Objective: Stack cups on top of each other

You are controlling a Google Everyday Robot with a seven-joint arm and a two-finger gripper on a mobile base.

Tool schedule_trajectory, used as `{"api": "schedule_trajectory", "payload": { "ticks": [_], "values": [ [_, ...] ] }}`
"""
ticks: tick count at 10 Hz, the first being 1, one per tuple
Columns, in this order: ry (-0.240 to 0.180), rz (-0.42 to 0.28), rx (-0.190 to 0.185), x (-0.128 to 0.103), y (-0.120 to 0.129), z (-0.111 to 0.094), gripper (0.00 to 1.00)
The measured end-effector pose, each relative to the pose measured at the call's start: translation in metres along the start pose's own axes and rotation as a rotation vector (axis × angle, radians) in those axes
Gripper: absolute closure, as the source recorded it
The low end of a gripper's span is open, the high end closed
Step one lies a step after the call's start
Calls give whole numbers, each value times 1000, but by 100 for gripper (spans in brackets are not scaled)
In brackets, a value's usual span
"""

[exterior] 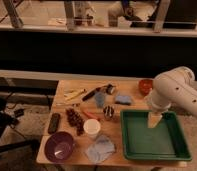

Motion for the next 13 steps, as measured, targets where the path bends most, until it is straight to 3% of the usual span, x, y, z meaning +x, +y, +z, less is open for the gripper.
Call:
{"api": "schedule_trajectory", "payload": {
  "ticks": [5,7,9,13],
  "values": [
    [-56,-96,17,-62,-13,13,20],
    [-76,-128,6,-82,-17,23,20],
    [-86,-136,-20,-88,-19,33,20],
    [-87,-136,-23,-88,-18,33,20]
  ]
}}
